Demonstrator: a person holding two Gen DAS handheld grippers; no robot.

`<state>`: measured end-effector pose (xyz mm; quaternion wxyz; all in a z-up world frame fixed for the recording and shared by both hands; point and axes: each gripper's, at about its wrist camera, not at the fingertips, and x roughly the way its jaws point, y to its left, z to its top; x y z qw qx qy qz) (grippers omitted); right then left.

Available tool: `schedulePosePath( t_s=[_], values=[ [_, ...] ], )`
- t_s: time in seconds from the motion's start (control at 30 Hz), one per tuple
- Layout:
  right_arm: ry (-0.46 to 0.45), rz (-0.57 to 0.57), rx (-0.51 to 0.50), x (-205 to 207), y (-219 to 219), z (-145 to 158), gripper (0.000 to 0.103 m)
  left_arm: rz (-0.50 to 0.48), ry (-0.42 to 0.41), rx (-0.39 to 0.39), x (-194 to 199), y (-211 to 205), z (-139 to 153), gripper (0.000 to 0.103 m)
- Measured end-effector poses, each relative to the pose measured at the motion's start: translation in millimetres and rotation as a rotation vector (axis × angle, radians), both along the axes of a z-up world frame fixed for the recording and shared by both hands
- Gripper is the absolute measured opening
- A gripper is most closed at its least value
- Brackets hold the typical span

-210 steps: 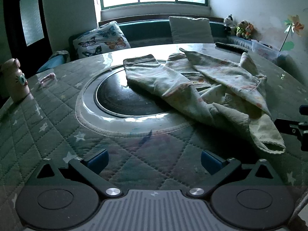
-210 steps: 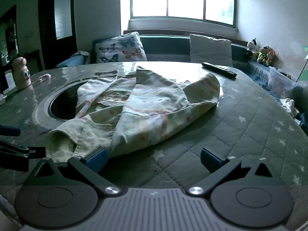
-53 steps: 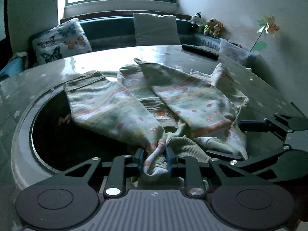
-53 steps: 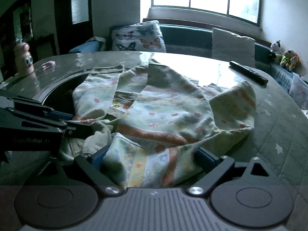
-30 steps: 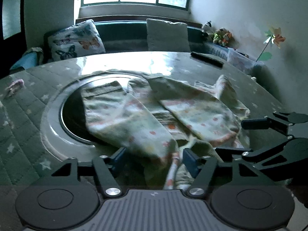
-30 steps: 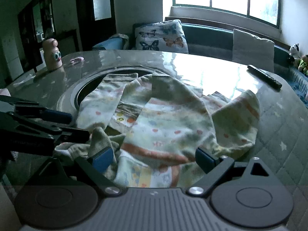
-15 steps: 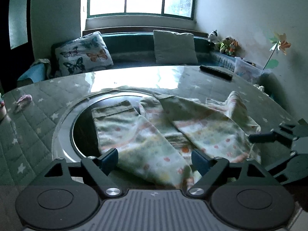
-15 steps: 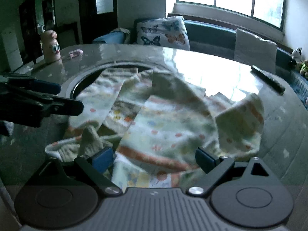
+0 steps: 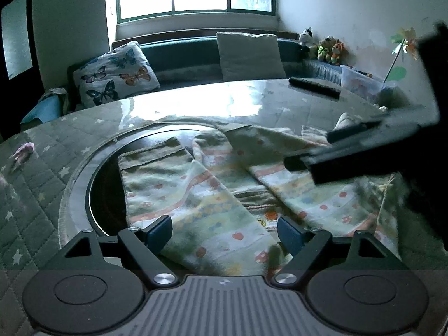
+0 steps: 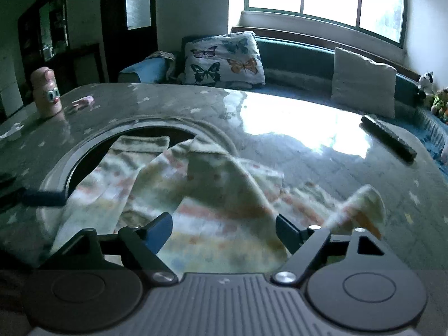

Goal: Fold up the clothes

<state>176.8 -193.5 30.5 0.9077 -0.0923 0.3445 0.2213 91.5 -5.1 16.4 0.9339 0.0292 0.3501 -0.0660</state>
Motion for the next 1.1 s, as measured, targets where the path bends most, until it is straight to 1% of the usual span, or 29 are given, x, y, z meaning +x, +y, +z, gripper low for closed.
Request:
schedulePosePath(
  t_s=[0.07,0.27,0.4,0.43,0.5,0.57,0.6,0.63,0.67,0.7,0.77,0.83,1.0,1.1],
  values=[
    [0.001,0.009,-0.004,10.5,6.0,-0.9,0.077,0.007,0.006,-0.002,0.6,2.7,-1.5,0.082],
    [-0.009,0.053,-0.026,37.2,30.3,-4.5,0.076,0.022,0.02,-0.006,1.3,9.6,-4.5,0.082],
    [-0.013,0.067,-0.053,53.4,47.8,-12.8,0.075,0.029,0.029,-0.009,2.2,11.0,-6.0,0.082],
    [-0.007,0.063,-0.062,57.7,50.8,-16.1,0.073,0.03,0.03,-0.009,2.2,11.3,-6.3,0.082],
    [0.004,0.054,-0.083,65.8,56.3,-23.7,0.068,0.032,0.032,-0.009,2.4,12.7,-6.3,0.082],
    [0.002,0.042,-0.113,71.5,60.0,-30.1,0.057,0.036,0.032,-0.01,2.7,14.6,-5.8,0.082],
    [0.002,0.034,-0.123,73.2,60.2,-31.9,0.053,0.038,0.032,-0.011,2.9,15.7,-5.5,0.082],
    [0.004,0.029,-0.119,73.7,58.8,-32.1,0.049,0.043,0.03,-0.013,3.0,17.2,-4.9,0.083],
    [0.006,0.026,-0.111,73.8,56.9,-31.8,0.042,0.048,0.028,-0.015,3.4,19.0,-4.3,0.084],
    [0.006,0.022,-0.102,73.0,54.2,-30.6,0.037,0.053,0.026,-0.019,3.8,20.9,-3.7,0.084],
    [-0.004,0.011,-0.093,69.0,48.7,-26.3,0.024,0.064,0.024,-0.021,4.3,23.4,-2.7,0.084],
    [-0.027,-0.004,-0.088,62.8,42.0,-20.4,0.017,0.073,0.019,-0.022,3.9,24.5,-1.3,0.084],
    [-0.094,-0.044,-0.07,41.4,15.3,1.7,0.015,0.074,0.009,-0.019,-1.2,23.0,1.6,0.085],
    [-0.132,-0.089,-0.04,24.6,-9.8,19.5,0.015,0.066,0.004,-0.019,-3.8,20.5,2.6,0.087]
  ],
)
